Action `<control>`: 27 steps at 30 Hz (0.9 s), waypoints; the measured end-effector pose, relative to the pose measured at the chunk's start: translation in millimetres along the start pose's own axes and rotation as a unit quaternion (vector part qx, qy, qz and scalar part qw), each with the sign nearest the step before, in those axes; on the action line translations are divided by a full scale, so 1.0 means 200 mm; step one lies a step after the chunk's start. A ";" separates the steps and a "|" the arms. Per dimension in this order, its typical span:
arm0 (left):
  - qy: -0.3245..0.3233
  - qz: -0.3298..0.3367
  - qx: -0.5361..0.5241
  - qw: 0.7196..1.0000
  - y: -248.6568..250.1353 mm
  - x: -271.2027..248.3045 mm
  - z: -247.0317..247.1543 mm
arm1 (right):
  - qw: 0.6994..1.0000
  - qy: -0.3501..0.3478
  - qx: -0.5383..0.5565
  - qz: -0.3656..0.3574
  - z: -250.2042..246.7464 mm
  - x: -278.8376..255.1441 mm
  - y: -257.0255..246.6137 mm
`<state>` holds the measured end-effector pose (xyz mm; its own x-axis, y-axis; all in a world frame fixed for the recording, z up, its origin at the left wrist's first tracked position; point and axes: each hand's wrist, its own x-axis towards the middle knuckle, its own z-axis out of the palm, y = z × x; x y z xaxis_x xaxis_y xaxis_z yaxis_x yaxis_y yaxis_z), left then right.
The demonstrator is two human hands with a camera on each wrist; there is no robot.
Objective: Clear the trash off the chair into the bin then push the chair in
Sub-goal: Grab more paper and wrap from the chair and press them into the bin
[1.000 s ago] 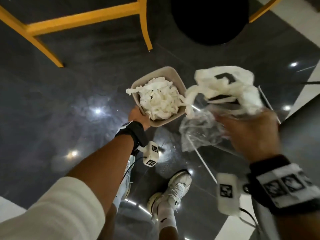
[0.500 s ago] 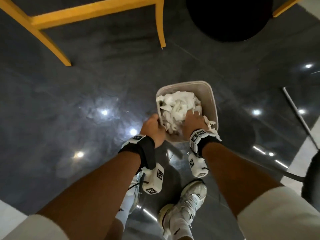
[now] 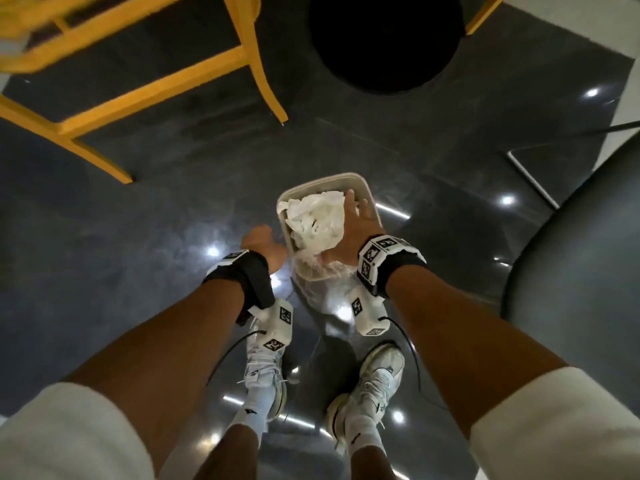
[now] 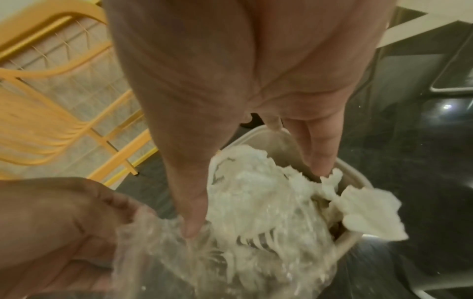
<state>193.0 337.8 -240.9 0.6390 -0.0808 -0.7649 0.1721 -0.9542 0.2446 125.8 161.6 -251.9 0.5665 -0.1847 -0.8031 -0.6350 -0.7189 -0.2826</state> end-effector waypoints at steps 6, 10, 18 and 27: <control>0.031 -0.034 -0.049 0.998 0.17 -0.13 -0.07 | 0.979 0.159 0.121 0.037 -0.21 -0.42 0.13; -0.022 -0.098 -0.191 0.977 0.23 -0.23 0.07 | 0.970 0.143 0.195 0.027 -0.20 -0.49 0.24; 0.049 0.062 0.063 0.995 0.25 -0.13 0.43 | 0.983 0.044 0.173 -0.043 0.22 -0.49 0.34; 0.070 0.178 -0.240 0.952 0.43 -0.04 0.29 | 0.964 0.148 0.198 -0.096 0.18 -0.17 0.20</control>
<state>159.0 240.7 -248.1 0.8089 -0.3027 -0.5040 0.2271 -0.6299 0.7427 61.5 163.5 -254.4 0.7812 -0.2998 -0.5476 -0.6215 -0.4568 -0.6365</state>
